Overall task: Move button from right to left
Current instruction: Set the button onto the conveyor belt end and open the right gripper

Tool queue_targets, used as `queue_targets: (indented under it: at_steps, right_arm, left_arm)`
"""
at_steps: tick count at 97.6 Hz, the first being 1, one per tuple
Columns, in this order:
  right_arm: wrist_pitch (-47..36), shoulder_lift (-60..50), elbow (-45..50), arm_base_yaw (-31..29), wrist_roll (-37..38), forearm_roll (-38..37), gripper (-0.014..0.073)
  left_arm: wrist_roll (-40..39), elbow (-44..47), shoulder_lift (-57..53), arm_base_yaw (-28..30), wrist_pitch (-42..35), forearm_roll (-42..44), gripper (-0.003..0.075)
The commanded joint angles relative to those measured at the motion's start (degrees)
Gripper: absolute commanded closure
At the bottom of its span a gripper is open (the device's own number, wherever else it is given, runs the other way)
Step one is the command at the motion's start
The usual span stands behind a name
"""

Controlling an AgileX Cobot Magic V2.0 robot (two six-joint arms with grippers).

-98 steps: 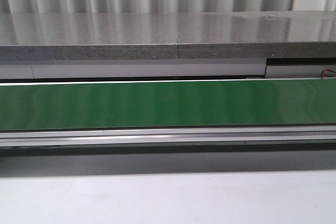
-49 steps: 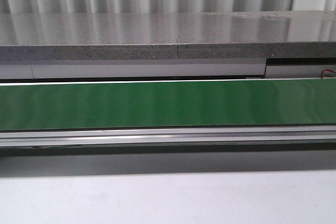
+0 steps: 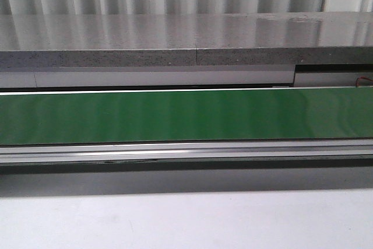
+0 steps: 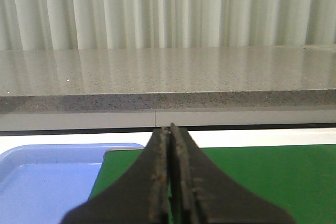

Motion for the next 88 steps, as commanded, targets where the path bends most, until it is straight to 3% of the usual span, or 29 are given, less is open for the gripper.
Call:
queue_targets:
  at_steps: [1, 37, 63, 88]
  right_arm:
    - [-2.1, -2.3, -0.3, 0.0, 0.2, 1.3, 0.0342]
    - [-1.8, -0.4, 1.0, 0.0, 0.2, 2.5, 0.0291]
    - [-2.0, -0.8, 0.9, 0.0, 0.1, 2.5, -0.0070]
    - [-4.1, -5.7, 0.9, 1.0, -1.8, 2.5, -0.0057]
  left_arm:
    - [-0.6, 1.4, -1.9, 0.2, -4.6, -0.1, 0.0740]
    - [-0.6, 1.4, -1.9, 0.2, -4.6, -0.1, 0.0740]
    - [-0.6, 1.4, -1.9, 0.2, -4.6, -0.1, 0.0740]
    - [-0.6, 1.4, -1.9, 0.2, -4.6, -0.1, 0.0740]
